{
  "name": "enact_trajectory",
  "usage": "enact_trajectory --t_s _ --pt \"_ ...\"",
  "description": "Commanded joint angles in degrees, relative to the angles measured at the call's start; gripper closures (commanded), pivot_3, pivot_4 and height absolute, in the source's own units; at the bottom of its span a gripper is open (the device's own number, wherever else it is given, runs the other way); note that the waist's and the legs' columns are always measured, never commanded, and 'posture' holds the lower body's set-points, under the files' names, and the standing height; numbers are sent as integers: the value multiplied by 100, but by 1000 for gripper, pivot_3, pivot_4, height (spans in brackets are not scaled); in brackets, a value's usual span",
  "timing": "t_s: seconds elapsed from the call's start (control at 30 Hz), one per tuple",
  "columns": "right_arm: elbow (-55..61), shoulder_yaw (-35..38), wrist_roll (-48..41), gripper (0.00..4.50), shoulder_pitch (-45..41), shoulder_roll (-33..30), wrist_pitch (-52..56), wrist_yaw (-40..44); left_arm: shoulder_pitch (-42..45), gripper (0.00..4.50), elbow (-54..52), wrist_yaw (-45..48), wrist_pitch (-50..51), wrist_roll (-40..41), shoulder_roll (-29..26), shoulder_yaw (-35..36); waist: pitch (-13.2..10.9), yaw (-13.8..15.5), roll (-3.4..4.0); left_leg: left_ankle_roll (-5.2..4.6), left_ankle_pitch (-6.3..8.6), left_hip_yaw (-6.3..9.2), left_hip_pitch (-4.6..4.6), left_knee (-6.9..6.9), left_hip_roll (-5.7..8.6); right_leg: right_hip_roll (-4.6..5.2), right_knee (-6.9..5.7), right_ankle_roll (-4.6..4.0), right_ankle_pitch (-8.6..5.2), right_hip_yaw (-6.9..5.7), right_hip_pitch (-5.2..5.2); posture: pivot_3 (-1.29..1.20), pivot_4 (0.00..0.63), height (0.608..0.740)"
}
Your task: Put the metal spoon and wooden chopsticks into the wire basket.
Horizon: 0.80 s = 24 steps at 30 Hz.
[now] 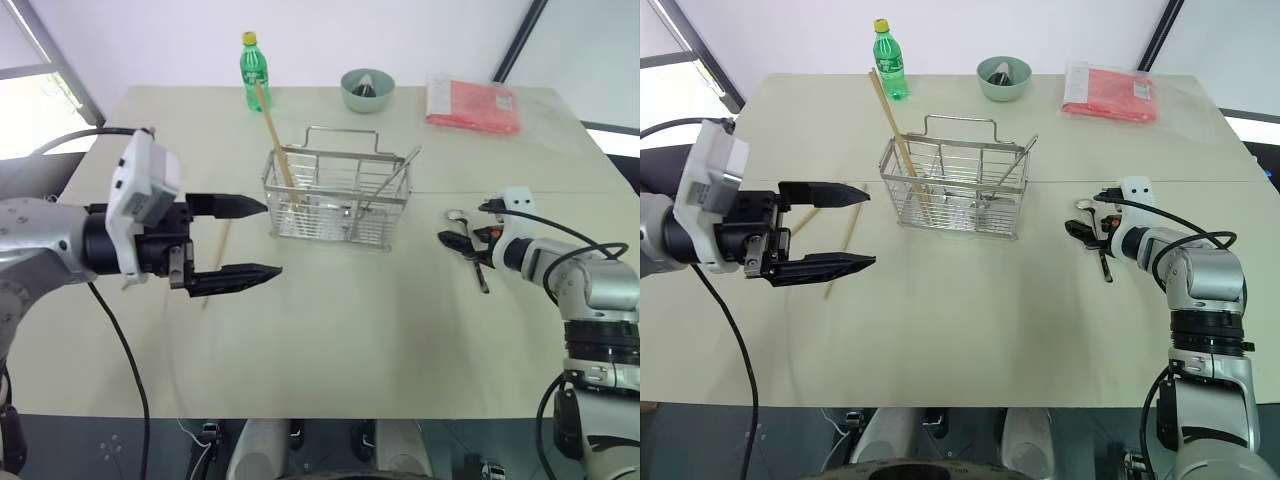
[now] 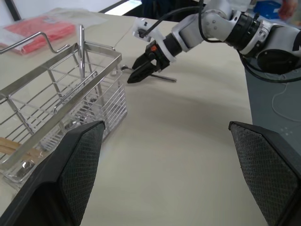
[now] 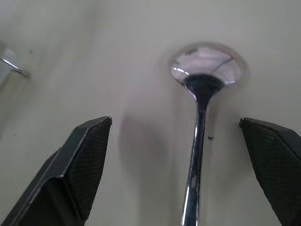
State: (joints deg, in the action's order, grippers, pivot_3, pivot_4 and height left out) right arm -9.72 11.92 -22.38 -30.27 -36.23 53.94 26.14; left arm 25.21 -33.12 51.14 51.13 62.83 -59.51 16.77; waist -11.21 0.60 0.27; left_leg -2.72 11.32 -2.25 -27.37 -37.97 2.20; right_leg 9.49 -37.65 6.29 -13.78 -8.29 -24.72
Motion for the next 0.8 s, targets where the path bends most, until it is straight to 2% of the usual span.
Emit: enact_trajectory --t_s 0.03,0.07,0.27,0.37,0.5,0.67,0.8 --pt "-293 29 154 922 -166 117 -378 -81 87 0 -77 -55 23 152 -131 182 0 -7 0 0 0 -1 3 0 -1 -1 0 0 0 0 2 0 150 680" --pt "-386 46 178 1309 -199 148 -471 -83 110 0 -69 -79 32 182 -139 184 0 -5 0 0 0 -2 3 0 -2 -1 0 -1 1 0 2 0 150 680" --pt "-627 57 235 4434 -279 207 -715 -71 149 0 -33 -168 55 286 -166 208 0 -2 -1 0 0 -2 4 0 -2 -2 0 -2 1 1 2 0 150 680" --pt "-602 104 214 4478 -292 187 -792 -65 151 0 -17 -185 26 260 -163 190 0 -2 -1 0 0 -2 4 0 -4 -4 0 -2 2 1 2 0 150 680" --pt "-454 575 27 4478 -582 212 -1248 -232 214 0 108 -263 -62 167 -79 182 -4 1 5 0 0 -2 3 -1 -4 -4 0 -3 2 2 2 0 150 680" --pt "286 1280 -790 4478 -1407 438 -1479 -319 466 0 428 -580 -230 -64 195 89 -18 -2 21 -1 -2 -7 3 -1 -3 -4 -1 -2 4 5 0 0 150 680" --pt "1035 1449 -1548 4478 -2128 964 -1204 -730 658 0 606 -744 -289 -264 405 -31 -20 -14 17 -11 -8 -9 2 0 -8 -6 -22 -1 3 9 -10 0 150 680"
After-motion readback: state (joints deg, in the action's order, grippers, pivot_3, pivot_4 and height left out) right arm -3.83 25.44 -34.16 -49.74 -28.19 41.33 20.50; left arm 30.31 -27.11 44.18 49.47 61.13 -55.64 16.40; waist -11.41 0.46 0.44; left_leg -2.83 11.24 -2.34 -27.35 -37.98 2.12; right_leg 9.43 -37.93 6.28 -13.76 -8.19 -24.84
